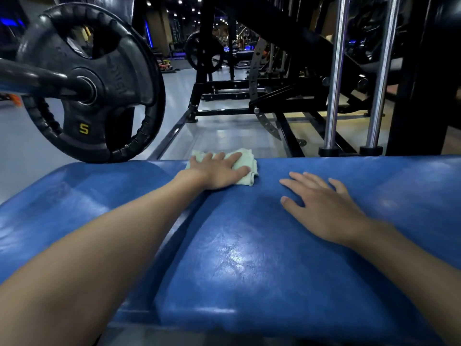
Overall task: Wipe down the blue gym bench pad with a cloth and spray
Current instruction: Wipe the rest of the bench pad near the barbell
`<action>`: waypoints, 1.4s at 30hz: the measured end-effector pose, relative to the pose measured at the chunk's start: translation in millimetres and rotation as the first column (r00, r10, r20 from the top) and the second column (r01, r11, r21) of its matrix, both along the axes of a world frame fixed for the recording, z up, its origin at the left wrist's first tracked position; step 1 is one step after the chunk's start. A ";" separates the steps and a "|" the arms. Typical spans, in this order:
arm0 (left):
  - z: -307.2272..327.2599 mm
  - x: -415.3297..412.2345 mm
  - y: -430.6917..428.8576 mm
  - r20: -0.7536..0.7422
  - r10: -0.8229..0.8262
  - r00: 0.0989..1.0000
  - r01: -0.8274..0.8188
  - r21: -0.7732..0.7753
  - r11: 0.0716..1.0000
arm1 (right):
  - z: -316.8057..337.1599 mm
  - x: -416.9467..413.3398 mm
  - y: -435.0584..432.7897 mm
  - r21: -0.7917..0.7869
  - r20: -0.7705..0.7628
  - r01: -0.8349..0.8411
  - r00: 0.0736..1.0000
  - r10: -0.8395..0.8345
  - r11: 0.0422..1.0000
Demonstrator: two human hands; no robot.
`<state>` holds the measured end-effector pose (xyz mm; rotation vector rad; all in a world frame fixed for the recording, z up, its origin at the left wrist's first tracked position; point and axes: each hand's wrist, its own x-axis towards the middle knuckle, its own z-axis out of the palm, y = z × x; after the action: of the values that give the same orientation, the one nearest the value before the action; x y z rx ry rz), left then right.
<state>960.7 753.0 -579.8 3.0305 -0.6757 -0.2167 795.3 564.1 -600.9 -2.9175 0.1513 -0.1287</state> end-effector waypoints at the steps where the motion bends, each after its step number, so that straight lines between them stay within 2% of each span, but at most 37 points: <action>1: -0.4 -1.5 1.2 0.005 -0.003 1.000 0.003 0.000 1.000 | 0.4 0.1 0.1 0.002 0.000 -0.002 1.000 0.002 1.000; 9: -10.4 -108.7 55.9 0.055 -0.126 0.991 0.127 -0.019 0.992 | 5.2 -3.7 3.6 0.017 -0.019 0.005 1.000 -0.004 1.000; 14: -10.5 -176.9 93.6 0.077 -0.132 0.988 0.132 0.003 0.991 | 14.2 -4.0 8.5 -0.061 -0.073 0.025 0.997 -0.029 0.998; 16: -9.8 -188.2 100.1 0.070 -0.130 0.989 0.130 0.007 0.992 | 19.3 1.5 14.0 -0.016 -0.030 0.026 0.999 -0.026 1.000; 18: -8.8 -186.4 100.6 0.055 -0.126 0.990 0.126 -0.004 0.992 | 21.8 10.9 23.7 0.056 0.021 0.000 1.000 -0.001 0.998; 20: -7.5 -174.4 98.1 0.041 -0.121 0.992 0.121 -0.003 0.993 | 20.3 19.9 33.5 0.075 -0.006 -0.028 1.000 0.028 0.997; 23: -7.1 -138.9 93.1 0.028 -0.079 0.996 0.079 0.003 0.997 | 7.2 26.6 39.5 0.018 -0.073 -0.042 0.996 0.044 0.999; 30: -4.1 -12.9 65.4 0.011 0.022 1.000 -0.022 0.002 1.000 | -0.4 29.1 38.6 -0.016 -0.017 -0.029 0.999 0.029 0.999; 33: -2.6 12.6 58.2 -0.003 0.047 0.999 -0.047 -0.005 0.999 | -1.4 28.8 39.8 -0.015 -0.004 -0.021 1.000 0.021 1.000; 37: -3.8 -6.7 63.9 0.011 0.034 0.999 -0.034 0.000 0.999 | 0.8 26.9 40.5 -0.001 -0.015 -0.023 1.000 0.023 1.000; 42: -7.4 -77.7 89.3 0.031 -0.034 0.999 0.034 -0.004 0.999 | 5.8 23.5 42.8 0.014 -0.038 -0.031 0.999 0.032 0.999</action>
<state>883.0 842.3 -587.2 3.0254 -0.7298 -0.1687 818.8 606.9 -595.1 -2.9085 0.1118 -0.0661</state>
